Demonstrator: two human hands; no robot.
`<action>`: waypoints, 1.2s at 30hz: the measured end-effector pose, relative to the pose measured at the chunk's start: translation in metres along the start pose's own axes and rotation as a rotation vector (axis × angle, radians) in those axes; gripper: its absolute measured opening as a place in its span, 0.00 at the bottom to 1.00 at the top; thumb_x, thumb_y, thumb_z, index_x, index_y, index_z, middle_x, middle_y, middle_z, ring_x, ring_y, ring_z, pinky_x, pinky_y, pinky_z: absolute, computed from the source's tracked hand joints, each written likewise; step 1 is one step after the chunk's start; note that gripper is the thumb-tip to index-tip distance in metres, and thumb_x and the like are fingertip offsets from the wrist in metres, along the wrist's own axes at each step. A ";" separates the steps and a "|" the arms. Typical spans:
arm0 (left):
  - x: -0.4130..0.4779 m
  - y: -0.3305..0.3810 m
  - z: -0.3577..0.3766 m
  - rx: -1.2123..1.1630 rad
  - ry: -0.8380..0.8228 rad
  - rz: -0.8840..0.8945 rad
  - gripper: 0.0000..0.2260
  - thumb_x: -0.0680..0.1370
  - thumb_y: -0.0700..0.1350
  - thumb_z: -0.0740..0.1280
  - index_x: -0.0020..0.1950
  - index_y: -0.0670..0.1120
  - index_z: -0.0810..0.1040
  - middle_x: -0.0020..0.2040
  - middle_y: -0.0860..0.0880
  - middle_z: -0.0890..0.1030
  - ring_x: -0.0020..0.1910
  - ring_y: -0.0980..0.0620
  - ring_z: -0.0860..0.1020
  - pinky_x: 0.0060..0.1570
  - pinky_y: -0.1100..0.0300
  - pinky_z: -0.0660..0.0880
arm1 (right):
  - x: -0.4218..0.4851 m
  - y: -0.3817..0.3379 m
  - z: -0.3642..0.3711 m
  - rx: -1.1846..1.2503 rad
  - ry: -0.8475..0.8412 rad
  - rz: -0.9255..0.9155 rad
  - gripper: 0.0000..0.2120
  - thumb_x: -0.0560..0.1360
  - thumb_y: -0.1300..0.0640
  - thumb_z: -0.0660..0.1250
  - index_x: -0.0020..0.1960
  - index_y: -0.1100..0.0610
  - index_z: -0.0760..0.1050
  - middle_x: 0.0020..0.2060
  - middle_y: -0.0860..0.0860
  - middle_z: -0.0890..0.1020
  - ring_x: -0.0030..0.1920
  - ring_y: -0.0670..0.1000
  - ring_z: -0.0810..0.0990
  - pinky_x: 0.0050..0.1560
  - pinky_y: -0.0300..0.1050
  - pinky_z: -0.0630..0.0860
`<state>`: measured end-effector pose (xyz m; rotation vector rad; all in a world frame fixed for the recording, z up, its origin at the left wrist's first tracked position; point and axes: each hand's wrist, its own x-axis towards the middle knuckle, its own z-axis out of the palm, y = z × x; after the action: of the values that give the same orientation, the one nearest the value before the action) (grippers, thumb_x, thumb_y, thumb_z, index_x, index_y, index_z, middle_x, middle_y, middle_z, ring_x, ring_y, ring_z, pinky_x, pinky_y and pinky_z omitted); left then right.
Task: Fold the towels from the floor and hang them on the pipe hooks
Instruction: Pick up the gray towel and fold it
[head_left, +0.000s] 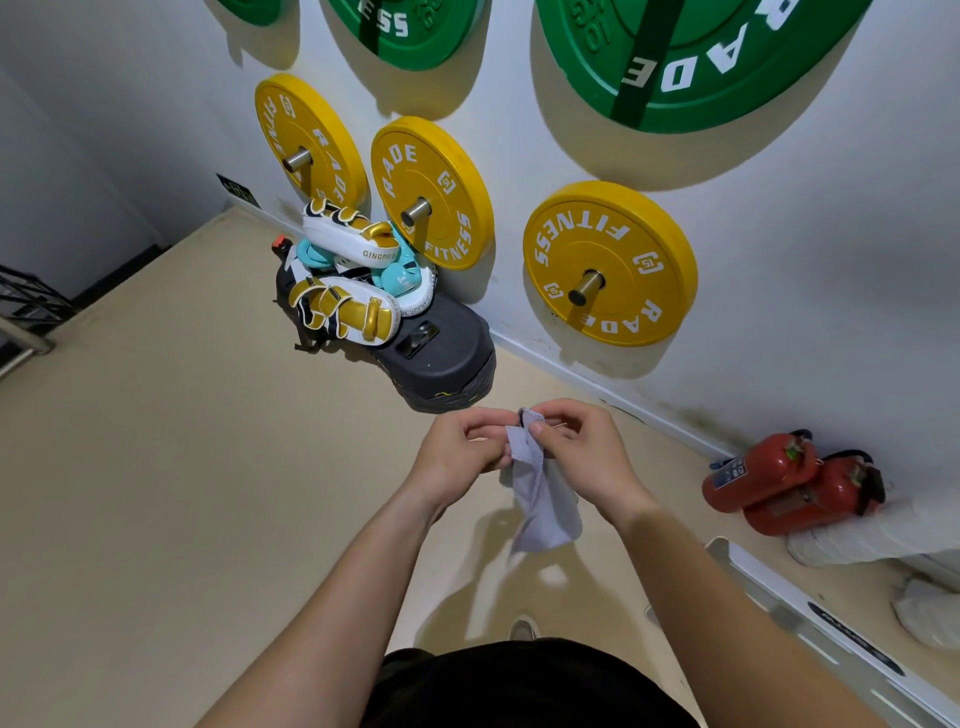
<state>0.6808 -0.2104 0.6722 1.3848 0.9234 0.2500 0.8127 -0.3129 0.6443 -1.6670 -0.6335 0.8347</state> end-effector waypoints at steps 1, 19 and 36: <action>0.000 -0.001 0.001 0.013 -0.004 0.020 0.12 0.73 0.30 0.67 0.53 0.40 0.83 0.44 0.40 0.86 0.42 0.49 0.83 0.52 0.51 0.81 | -0.002 0.000 -0.001 0.027 -0.006 0.011 0.06 0.76 0.62 0.71 0.46 0.52 0.84 0.41 0.50 0.87 0.46 0.53 0.86 0.55 0.56 0.82; -0.002 -0.002 -0.005 0.262 0.107 0.089 0.04 0.72 0.40 0.76 0.37 0.45 0.84 0.30 0.43 0.84 0.30 0.51 0.81 0.41 0.54 0.81 | -0.009 -0.003 -0.004 0.096 -0.114 -0.005 0.07 0.76 0.65 0.70 0.47 0.56 0.85 0.43 0.54 0.87 0.46 0.52 0.86 0.51 0.49 0.82; -0.003 -0.004 -0.004 0.153 0.040 0.026 0.10 0.75 0.43 0.75 0.42 0.36 0.83 0.32 0.41 0.83 0.29 0.49 0.79 0.32 0.59 0.76 | -0.007 -0.011 -0.008 -0.110 -0.178 -0.113 0.06 0.76 0.63 0.71 0.47 0.54 0.85 0.41 0.47 0.86 0.42 0.43 0.81 0.47 0.34 0.75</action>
<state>0.6749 -0.2104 0.6699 1.5379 0.9743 0.2310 0.8144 -0.3205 0.6573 -1.6501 -0.9024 0.8860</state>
